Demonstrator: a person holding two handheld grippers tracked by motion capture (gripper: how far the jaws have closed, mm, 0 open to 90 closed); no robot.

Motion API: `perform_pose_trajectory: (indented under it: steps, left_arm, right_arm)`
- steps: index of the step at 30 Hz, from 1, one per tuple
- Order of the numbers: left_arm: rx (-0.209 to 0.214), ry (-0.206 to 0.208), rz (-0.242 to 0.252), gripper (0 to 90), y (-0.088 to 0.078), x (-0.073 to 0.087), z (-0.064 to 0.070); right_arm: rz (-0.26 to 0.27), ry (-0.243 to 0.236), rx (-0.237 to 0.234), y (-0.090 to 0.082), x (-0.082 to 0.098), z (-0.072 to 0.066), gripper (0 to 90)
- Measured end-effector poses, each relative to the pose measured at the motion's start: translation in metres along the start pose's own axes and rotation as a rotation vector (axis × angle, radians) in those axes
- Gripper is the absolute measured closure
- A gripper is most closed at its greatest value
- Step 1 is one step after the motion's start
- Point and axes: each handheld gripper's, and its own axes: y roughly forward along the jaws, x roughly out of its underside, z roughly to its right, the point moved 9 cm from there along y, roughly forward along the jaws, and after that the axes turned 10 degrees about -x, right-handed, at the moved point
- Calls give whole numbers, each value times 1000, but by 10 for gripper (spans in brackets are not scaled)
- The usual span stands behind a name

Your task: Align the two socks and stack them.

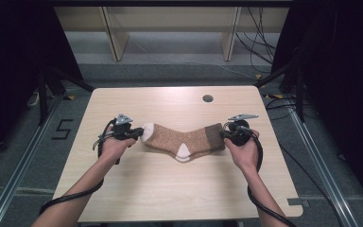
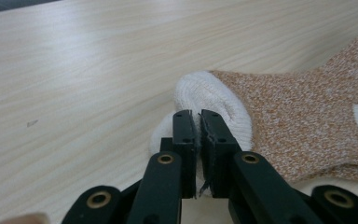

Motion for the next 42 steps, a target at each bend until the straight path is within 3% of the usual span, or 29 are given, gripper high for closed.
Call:
perform_pose_trajectory:
  steps: [2, 4, 6, 9, 11, 12, 13, 14, 17, 21, 23, 26, 28, 29, 30, 33, 34, 35, 36, 37, 39, 41, 42]
  left_arm:
    - [0, -3, -9, 845, 1, 3, -1]
    - [5, -30, -4, 846, -2, 1, -1]
    - [6, -32, 4, 847, -5, -3, -2]
    - [6, -20, 12, 847, -10, -7, -1]
    - [13, -20, 11, 847, -14, -8, 0]
    - [12, -21, 13, 847, -15, -8, 0]
    - [16, -17, 9, 847, -16, -7, 0]
    - [18, -28, 6, 847, -16, -6, -1]
    - [18, -35, 3, 848, -18, -5, -4]
    - [23, -19, -5, 847, -20, -4, -4]
    - [14, -14, -9, 845, -16, -2, -5]
    - [14, -20, -31, 834, -4, 4, -6]
    - [17, -18, -51, 820, 3, 9, -6]
    - [8, -25, -57, 809, 7, 12, -7]
    - [3, -26, -64, 779, 9, 14, -9]
    - [-8, -85, -31, 614, 11, 10, -14]
    - [-17, -94, -26, 568, 10, 8, -16]
    - [-27, -101, -14, 533, 10, 6, -18]
    - [-32, -107, -12, 525, 9, 4, -19]
    - [-32, -115, -10, 525, 10, 2, -19]
    - [-41, -104, -24, 537, 15, 3, -20]
    - [-34, -115, -38, 550, 21, 5, -16]
    - [-30, -124, -51, 560, 24, 6, -15]
  right_arm:
    - [-2, -9, -7, -1, 0, 2, 844]
    - [21, 15, -22, -3, -3, 1, 850]
    - [35, 21, -41, -8, -7, -3, 854]
    - [44, 20, -32, -13, -11, -8, 854]
    - [22, 12, -31, -17, -11, -9, 854]
    - [26, -27, -36, -16, -13, -7, 854]
    - [28, -30, -36, -16, -12, -6, 854]
    - [22, 8, -45, -16, -10, -8, 854]
    - [17, 24, -34, -18, -7, -6, 854]
    - [15, 8, -39, -19, -6, -5, 855]
    - [-7, 30, -46, -16, -4, -5, 854]
    - [-23, 7, -45, -5, -2, 2, 851]
    - [-47, 5, -16, 3, 4, 6, 840]
    - [-55, 28, -30, 7, 6, 5, 831]
    - [-74, -7, -11, 10, 9, 10, 819]
    - [-89, -3, 5, 16, 15, 18, 723]
    - [-77, 29, -12, 15, 16, 17, 701]
    - [-64, 23, -3, 13, 15, 18, 691]
    - [-53, 22, 16, 12, 13, 19, 685]
    - [-35, 51, 34, 9, 11, 18, 684]
    - [-25, 30, 38, 7, 7, 18, 686]
    - [-30, 32, 27, 13, 7, 15, 693]
    - [-51, 7, 31, 15, 8, 16, 696]
